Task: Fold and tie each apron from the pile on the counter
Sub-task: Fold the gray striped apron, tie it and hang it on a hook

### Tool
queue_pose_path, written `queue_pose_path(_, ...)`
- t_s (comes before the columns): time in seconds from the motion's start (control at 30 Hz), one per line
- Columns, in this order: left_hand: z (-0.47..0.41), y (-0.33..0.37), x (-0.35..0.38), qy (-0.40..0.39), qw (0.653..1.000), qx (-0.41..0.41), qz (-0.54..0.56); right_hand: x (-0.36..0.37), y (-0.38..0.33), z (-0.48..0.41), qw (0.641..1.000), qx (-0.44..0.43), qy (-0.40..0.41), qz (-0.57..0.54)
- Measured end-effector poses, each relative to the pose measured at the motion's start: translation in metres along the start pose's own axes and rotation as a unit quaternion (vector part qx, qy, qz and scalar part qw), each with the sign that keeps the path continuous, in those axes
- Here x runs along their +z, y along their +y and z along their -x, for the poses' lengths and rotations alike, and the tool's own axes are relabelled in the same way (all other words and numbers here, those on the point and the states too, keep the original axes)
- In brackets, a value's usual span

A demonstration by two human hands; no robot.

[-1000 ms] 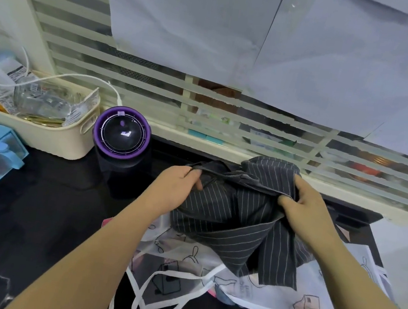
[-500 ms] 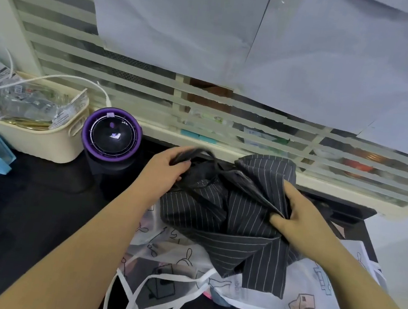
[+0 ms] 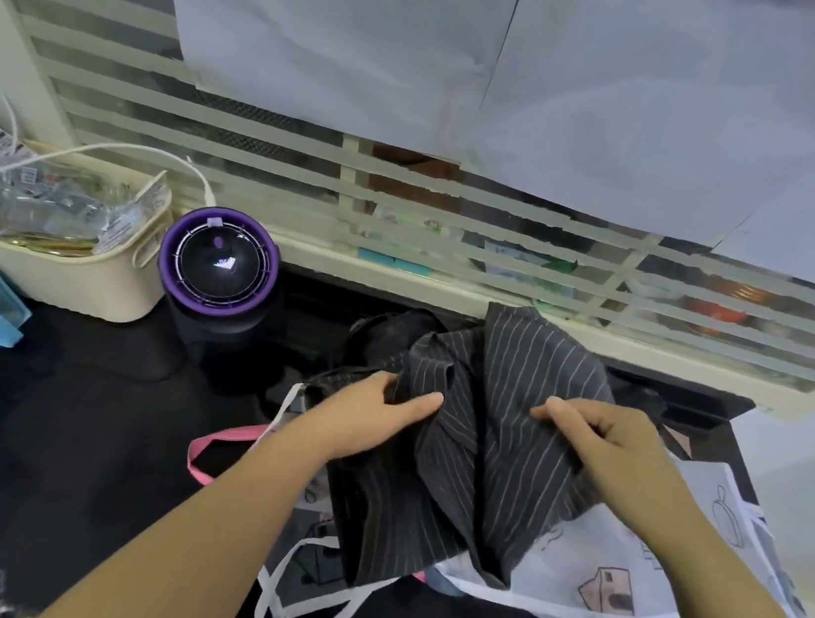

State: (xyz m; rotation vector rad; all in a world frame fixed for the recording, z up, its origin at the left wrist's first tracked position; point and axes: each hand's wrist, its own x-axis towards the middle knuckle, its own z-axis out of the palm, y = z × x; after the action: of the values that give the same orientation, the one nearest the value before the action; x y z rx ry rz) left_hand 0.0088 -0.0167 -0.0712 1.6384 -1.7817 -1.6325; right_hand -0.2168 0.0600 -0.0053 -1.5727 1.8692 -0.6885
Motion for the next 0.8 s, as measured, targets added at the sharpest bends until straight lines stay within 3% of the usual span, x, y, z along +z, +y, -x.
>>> queue_pose_path(0.07, -0.003, 0.002, 0.002, -0.029, 0.991, -0.033, 0.126, -0.005, 0.002, -0.002, 0.997, 0.002, 0.064, 0.05)
queue_pose_path(0.13, -0.011, 0.0, 0.001, -0.009, 0.976, -0.054, 0.213, -0.013, 0.005, -0.002, 0.992, 0.019, 0.101, 0.067)
queue_pose_path(0.33, -0.024, 0.006, -0.005, 0.076, 0.984, -0.014, 0.158, -0.028, 0.013, -0.006, 0.975, 0.068, 0.183, 0.107)
queue_pose_path(0.43, -0.02, 0.018, -0.006, 0.244, 0.958, 0.146, 0.035, -0.024, 0.006, -0.001, 0.973, 0.056, 0.191, 0.115)
queue_pose_path(0.47, -0.019, 0.025, -0.004, 0.258, 0.941, 0.217, -0.029, -0.023, 0.004, 0.001, 0.974, 0.047, 0.191, 0.116)
queue_pose_path(0.53, -0.021, 0.038, 0.003, 0.173, 0.916, 0.289, -0.218, -0.019, -0.002, 0.005, 0.976, 0.041, 0.183, 0.108)
queue_pose_path(0.6, -0.031, 0.037, 0.011, 0.065, 0.881, 0.211, -0.419, -0.015, -0.004, 0.009, 0.979, 0.044, 0.177, 0.094)
queue_pose_path(0.63, -0.037, 0.031, 0.01, 0.033, 0.869, 0.154, -0.469, -0.013, -0.004, 0.012, 0.979, 0.046, 0.178, 0.086)
queue_pose_path(0.7, -0.043, 0.015, 0.003, 0.019, 0.876, 0.092, -0.474, -0.009, -0.003, 0.015, 0.98, 0.053, 0.174, 0.08)
queue_pose_path(0.8, -0.045, -0.001, -0.003, 0.057, 0.905, 0.111, -0.406, -0.006, 0.001, 0.015, 0.982, 0.064, 0.156, 0.081)
